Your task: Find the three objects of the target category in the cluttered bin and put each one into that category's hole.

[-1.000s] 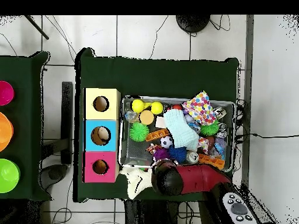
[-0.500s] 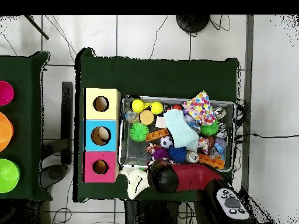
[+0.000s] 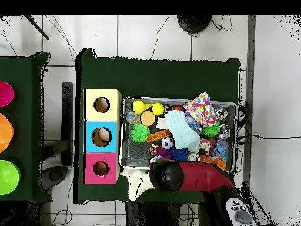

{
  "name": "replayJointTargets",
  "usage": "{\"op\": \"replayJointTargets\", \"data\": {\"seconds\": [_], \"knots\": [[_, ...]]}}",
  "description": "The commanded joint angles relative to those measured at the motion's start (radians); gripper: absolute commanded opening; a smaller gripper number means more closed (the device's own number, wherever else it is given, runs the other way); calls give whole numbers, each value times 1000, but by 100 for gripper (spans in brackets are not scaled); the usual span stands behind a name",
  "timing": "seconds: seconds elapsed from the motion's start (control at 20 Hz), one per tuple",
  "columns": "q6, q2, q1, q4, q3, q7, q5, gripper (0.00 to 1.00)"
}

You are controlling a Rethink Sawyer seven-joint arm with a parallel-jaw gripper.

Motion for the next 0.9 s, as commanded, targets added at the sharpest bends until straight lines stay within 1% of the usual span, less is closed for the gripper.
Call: {"op": "replayJointTargets", "data": {"seconds": [0.05,0.2,0.35,0.5,0.65,0.75,0.9], "knots": [[156,-126,21,-20,77,79,95,100],[171,-146,27,-14,72,80,108,100],[154,-161,28,8,67,86,120,100],[125,-159,32,22,60,93,121,100],[110,-136,33,13,56,92,119,100],[79,-120,36,21,53,103,116,100],[6,-62,41,21,49,126,100,100]]}}
